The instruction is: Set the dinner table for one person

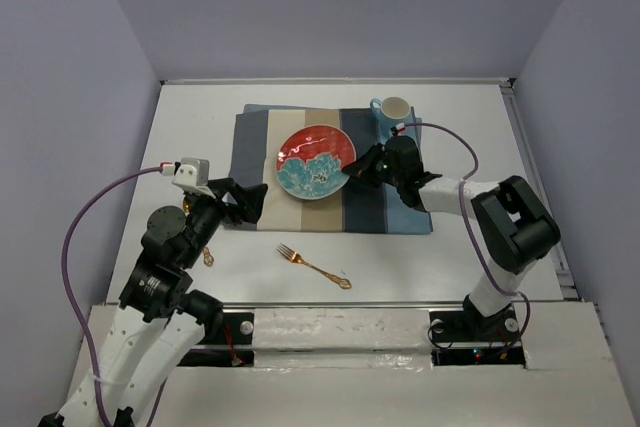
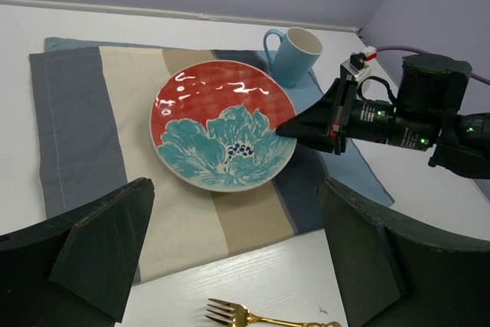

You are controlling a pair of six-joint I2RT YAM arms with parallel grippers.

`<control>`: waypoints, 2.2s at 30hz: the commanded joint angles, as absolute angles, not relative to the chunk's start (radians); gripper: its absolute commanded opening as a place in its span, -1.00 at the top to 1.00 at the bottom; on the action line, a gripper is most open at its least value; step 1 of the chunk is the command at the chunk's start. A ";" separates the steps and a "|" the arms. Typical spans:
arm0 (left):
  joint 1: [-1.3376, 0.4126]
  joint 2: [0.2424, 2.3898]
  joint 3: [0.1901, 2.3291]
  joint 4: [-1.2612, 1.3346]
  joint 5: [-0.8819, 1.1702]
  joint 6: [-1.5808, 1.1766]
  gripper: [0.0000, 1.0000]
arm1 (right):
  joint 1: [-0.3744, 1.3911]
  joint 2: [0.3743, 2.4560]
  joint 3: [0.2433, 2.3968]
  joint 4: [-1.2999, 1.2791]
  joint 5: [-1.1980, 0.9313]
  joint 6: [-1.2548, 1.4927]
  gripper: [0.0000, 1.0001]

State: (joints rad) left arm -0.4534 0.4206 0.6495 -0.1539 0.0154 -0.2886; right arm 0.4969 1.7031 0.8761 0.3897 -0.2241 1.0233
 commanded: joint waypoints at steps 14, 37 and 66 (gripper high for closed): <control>-0.443 0.448 0.663 -0.097 0.051 -0.285 -0.98 | 0.520 1.828 1.043 0.799 -0.193 1.178 1.00; -0.445 0.446 0.658 -0.095 0.063 -0.287 -0.98 | 0.538 1.875 1.039 0.534 -0.127 1.094 -0.04; -0.402 0.459 0.673 -0.129 -0.063 -0.301 -0.98 | 0.957 1.476 0.920 -0.098 -0.038 0.273 -0.29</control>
